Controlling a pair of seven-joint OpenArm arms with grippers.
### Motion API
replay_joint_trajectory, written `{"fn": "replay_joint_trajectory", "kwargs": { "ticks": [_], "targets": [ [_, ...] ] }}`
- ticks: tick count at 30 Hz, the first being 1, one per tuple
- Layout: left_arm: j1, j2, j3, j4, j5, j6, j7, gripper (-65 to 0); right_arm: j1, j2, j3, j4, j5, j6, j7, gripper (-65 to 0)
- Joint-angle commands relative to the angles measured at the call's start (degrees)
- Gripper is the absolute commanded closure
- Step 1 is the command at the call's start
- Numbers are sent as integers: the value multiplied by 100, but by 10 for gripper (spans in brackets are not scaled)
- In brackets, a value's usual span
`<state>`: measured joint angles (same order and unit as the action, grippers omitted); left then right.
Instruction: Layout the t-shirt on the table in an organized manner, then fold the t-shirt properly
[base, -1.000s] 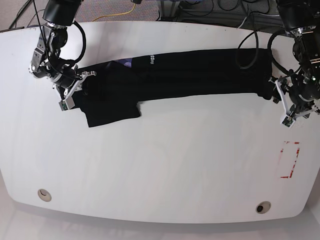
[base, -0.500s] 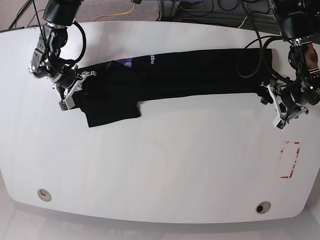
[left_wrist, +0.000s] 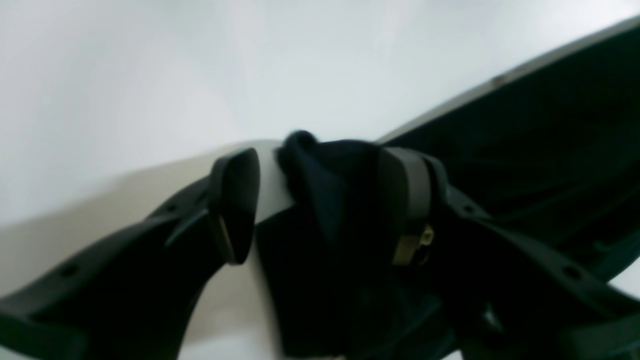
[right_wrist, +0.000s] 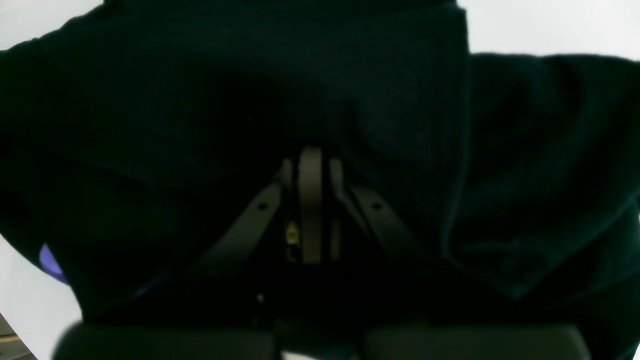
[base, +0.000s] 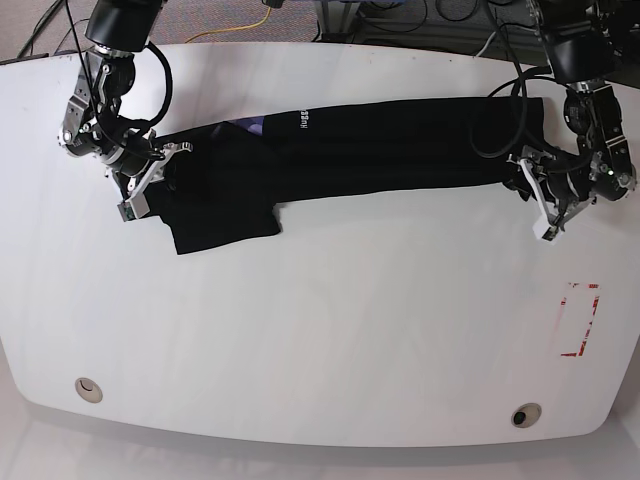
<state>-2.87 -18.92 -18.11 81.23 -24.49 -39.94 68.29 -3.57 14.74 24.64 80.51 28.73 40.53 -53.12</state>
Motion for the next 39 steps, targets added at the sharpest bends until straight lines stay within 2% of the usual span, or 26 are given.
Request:
{"fn": "replay_joint_trajectory", "kwargs": {
  "ticks": [1,5,7,9,15,22,31,39],
  "targets": [
    [-113,-99,-22,92,-52,-6,-73,-347,-7,33,-7,-3,-249,-53,-274,-17],
    [-113,24,-22,92,-52,-6,-73,-340,-7,33,-7,-3,-249,-53,-274,-17],
    [-113,32,-22,110,-52,-6,-73,-310,-7,33,-7,-3,-249,-53,-274,-17],
    [-113,41,-22,110,-52,-6,-82,-253,-16,33,-7,-3,-249,-53,-274,-17],
    [-139,41,-22,127,-52,-6,-231,0,-16,33,-7,-3,-249,-53,-274,-17],
    [-165,15,-48,163,-43,-6,-398,0,-16,33,-7,-3,-249,-53,-274,-17],
    [-130,15,-66,980,-78,-6,-354,0,-25,25,-7,-3,-249,-53,-274,-17],
    [-77,15,-66,1912,-87,-6,340,0,-25,25,-7,-3,-249,-53,-274,-17]
  ]
}}
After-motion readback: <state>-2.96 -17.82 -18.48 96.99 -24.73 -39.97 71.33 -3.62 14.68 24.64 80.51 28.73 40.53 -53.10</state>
